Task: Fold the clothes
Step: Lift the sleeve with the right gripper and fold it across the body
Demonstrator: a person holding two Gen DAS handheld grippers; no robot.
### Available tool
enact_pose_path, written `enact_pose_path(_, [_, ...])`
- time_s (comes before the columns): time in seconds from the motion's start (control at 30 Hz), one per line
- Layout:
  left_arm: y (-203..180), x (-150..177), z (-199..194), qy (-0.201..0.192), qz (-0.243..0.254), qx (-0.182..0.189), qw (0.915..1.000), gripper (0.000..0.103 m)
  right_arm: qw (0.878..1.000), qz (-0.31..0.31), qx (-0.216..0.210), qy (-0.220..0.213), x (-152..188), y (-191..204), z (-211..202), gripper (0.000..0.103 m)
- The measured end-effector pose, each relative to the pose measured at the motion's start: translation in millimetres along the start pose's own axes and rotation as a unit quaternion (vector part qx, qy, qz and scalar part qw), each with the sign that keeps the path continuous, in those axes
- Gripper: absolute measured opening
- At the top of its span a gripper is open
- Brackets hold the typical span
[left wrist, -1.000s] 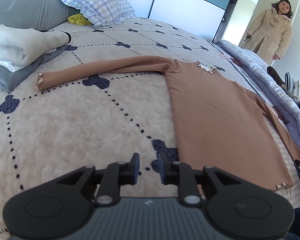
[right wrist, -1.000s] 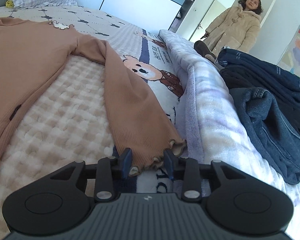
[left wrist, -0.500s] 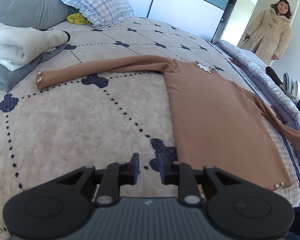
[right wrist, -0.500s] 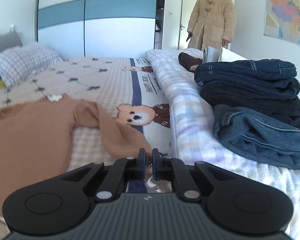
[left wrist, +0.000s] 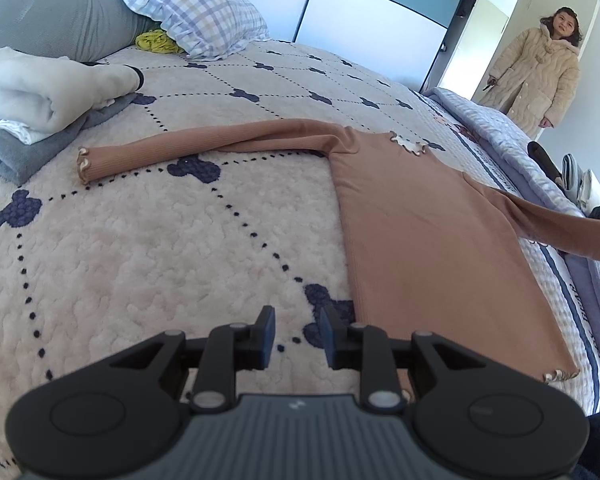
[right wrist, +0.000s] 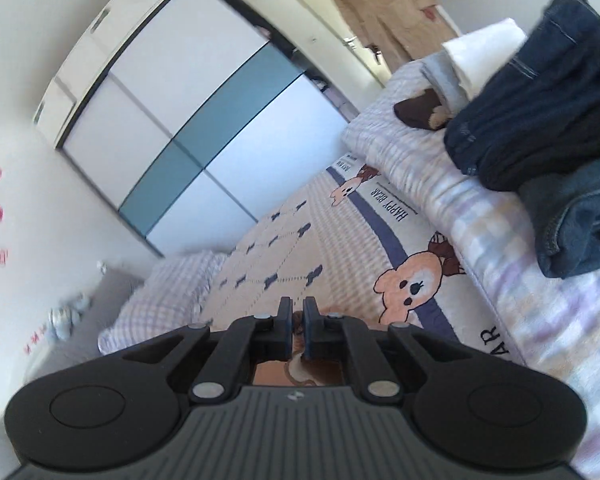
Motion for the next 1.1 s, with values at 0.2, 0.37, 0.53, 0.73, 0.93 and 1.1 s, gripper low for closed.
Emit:
enact_pose_path(0.2, [9.3,0.4,0.4,-0.002,-0.007,-0.002,1.0000,0.029,0.986,0.006,0.164,-0.002,5.3,-57.6,2.2,0.006])
enact_pose_path(0.37, [14.1,1.4,6.6,0.005,-0.007,-0.010,0.9999,0.029,0.975,-0.035,0.218,0.006,19.3,-75.9,-1.1,0.009])
enact_pose_path(0.53, [9.4,0.4,7.7,0.004,0.003,-0.013,0.9999,0.030,0.962,-0.172,0.213,0.022,31.1,-59.6,-1.1,0.013])
enact_pose_path(0.73, [3.8,0.4,8.1,0.001,0.006,-0.016,0.9998,0.034,0.919,-0.343,0.185,0.060,57.7,-31.2,1.7,0.030])
enact_pose_path(0.93, [6.0,-3.2,6.5,-0.007,-0.002,-0.030,0.9995,0.036,0.860,-0.469,0.154,0.128,104.3,-13.6,17.3,0.032])
enact_pose_path(1.1, [7.1,-1.2,6.8,-0.004,0.001,-0.032,0.9995,0.039,0.818,-0.528,0.150,0.169,144.2,-11.7,40.8,0.034])
Point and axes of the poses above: each gripper's, at about its wrist camera, not at the fingertips, and z roughly the way its jaws point, y to its left, x to its underside, the point moved 4 cm from there along z, roughly the way its jaws point, and after that the axes turned 9 degrees about -z, right-handed, at the moved point
